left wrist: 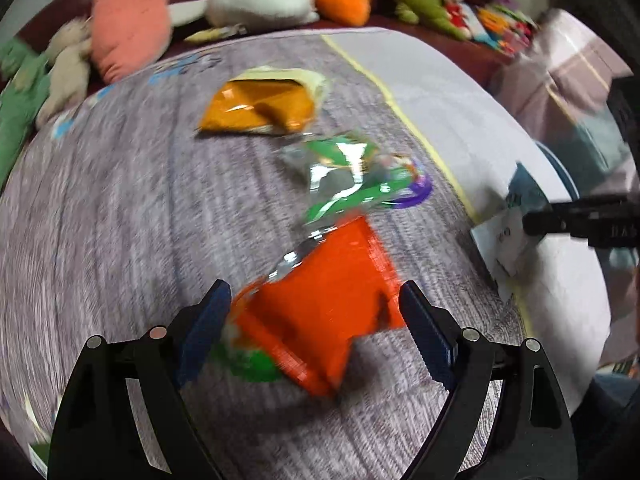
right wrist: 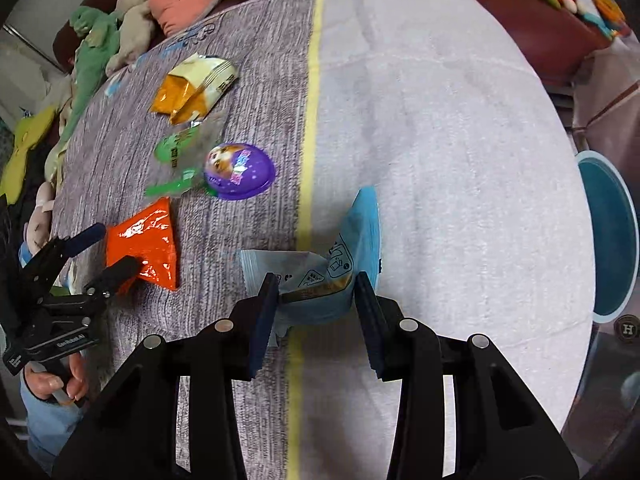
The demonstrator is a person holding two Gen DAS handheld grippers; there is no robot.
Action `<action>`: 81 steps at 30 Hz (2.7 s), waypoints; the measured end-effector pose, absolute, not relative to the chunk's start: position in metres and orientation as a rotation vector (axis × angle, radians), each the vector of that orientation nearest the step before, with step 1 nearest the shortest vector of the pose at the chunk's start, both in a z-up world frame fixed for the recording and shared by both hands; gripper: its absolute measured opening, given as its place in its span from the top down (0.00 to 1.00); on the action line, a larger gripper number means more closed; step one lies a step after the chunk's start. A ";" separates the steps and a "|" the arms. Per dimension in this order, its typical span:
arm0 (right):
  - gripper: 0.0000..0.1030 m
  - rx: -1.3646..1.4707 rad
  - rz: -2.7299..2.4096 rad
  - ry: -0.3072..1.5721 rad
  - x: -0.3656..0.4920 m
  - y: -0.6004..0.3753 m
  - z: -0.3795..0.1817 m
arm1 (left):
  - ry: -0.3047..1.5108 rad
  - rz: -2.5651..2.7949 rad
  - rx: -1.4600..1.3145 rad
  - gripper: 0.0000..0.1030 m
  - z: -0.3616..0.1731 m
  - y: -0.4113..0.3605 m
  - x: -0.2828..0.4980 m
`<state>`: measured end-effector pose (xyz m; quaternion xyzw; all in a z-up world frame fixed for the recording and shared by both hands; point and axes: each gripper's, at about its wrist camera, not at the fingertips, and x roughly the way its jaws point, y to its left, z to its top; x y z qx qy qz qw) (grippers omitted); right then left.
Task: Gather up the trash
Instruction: 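Grasp the orange snack bag with left tool while right tool grasps the light-blue wrapper, then carry orange bag and blue wrapper over the teal wastebasket and open both tools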
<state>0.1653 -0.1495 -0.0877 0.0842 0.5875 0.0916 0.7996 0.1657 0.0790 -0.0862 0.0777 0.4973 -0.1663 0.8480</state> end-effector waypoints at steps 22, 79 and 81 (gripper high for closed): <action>0.38 0.348 0.215 1.255 0.195 -0.191 -0.096 | 1.136 -0.473 0.170 0.56 -0.115 0.033 0.153; 0.47 0.597 -0.183 0.970 0.111 -0.557 -0.088 | 1.181 -0.712 0.232 0.69 -0.078 -0.356 0.184; 0.47 0.616 -0.188 0.969 0.110 -0.562 -0.092 | 1.195 -0.714 0.240 0.69 -0.085 -0.362 0.184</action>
